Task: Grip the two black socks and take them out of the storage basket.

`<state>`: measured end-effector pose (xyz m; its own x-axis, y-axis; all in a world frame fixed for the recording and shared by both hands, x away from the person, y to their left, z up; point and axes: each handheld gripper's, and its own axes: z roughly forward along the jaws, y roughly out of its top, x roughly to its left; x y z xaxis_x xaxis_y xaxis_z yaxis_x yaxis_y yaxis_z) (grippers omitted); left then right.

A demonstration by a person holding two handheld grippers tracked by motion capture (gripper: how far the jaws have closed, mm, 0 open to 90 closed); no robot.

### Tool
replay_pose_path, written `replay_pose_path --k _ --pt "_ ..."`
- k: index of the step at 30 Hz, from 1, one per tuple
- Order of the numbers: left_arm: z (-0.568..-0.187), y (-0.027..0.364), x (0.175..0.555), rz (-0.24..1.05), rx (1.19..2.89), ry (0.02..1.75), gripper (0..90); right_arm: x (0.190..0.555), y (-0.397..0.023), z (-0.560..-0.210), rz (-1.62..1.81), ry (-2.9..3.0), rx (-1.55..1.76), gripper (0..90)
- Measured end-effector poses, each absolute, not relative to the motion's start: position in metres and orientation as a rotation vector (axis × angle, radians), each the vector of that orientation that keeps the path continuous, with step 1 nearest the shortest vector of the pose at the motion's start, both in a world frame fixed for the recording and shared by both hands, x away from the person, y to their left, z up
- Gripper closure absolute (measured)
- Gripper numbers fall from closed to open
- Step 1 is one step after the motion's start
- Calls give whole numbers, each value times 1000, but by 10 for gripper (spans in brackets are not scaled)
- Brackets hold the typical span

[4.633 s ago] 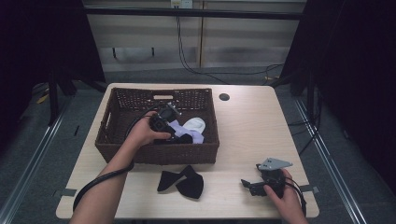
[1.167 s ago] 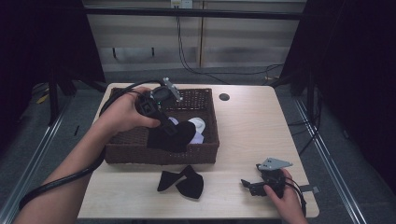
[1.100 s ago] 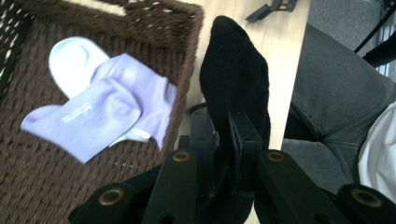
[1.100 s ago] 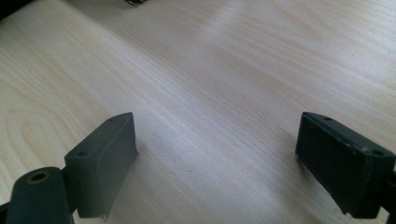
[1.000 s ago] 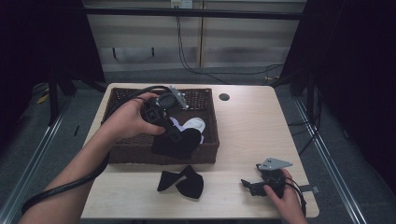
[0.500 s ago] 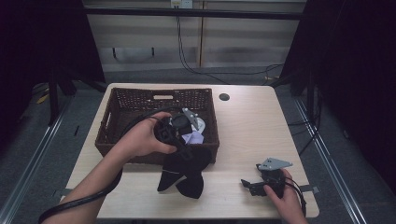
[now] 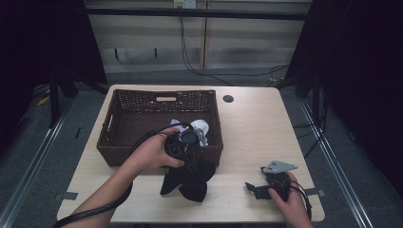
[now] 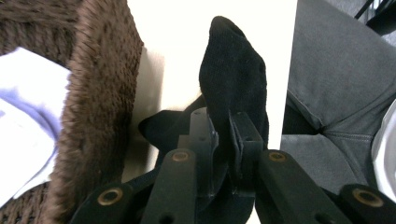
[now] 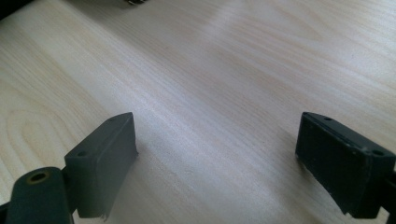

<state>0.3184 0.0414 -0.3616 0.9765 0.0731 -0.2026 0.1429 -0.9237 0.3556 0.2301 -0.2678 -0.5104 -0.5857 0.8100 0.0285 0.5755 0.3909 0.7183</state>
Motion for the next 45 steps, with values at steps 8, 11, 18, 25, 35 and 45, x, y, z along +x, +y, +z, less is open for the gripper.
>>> replay_pose_path --k 8,11,18,25,35,45 --pt "-369 40 318 -252 2770 156 786 230 -268 -510 1006 2327 1207 119" --pt "-368 42 318 -214 2773 203 669 230 -268 -510 1006 2328 1207 120" --pt "-357 57 320 -210 2745 244 492 230 -268 -510 1006 2327 1207 119" --pt "-356 82 317 -122 2750 274 428 230 -268 -510 1006 2327 1207 119" --pt "-389 111 304 -106 2755 339 390 230 -268 -510 1006 2327 1206 119" --pt "-414 143 299 -92 2718 438 367 230 -268 -510 1006 2327 1207 119"
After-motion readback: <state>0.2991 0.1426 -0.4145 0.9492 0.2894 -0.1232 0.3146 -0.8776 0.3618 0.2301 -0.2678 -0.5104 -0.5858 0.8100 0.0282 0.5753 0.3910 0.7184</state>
